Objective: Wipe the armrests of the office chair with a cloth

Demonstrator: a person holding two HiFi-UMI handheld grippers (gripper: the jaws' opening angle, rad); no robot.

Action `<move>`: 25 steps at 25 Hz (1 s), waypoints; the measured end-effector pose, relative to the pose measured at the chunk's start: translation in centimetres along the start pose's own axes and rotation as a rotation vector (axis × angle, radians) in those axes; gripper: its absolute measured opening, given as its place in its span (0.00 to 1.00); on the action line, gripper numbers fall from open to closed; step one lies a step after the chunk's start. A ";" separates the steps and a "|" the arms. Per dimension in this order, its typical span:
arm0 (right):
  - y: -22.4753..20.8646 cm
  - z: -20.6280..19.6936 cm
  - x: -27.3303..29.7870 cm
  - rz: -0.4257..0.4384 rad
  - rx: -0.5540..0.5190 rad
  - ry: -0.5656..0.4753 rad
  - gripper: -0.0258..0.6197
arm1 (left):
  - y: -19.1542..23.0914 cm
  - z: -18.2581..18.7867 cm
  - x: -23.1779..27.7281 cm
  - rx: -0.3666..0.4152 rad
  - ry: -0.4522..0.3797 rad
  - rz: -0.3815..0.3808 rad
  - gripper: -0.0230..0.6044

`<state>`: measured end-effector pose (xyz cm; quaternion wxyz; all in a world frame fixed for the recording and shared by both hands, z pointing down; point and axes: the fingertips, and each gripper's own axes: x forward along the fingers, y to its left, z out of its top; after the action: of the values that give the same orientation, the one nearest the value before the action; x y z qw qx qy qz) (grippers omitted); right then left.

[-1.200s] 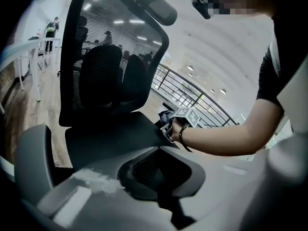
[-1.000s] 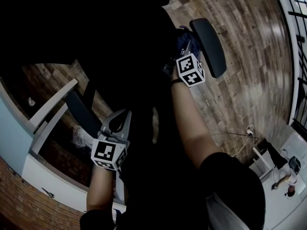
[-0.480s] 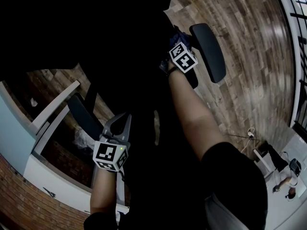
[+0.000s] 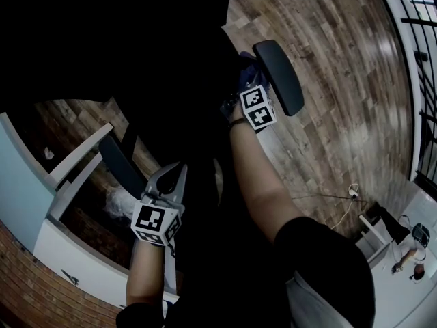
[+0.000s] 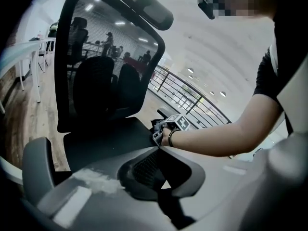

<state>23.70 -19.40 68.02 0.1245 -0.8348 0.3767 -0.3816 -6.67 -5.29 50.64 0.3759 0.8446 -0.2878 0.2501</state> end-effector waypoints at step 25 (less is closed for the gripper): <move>10.9 12.3 -25.3 0.564 -1.058 0.023 0.11 | -1.2 10.0 -8.7 0.142 -0.278 0.186 0.05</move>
<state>16.12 -9.53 40.52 -0.2156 -0.6470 0.7241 -0.1034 -10.01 -9.80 38.60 0.2469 0.8653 -0.3954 0.1841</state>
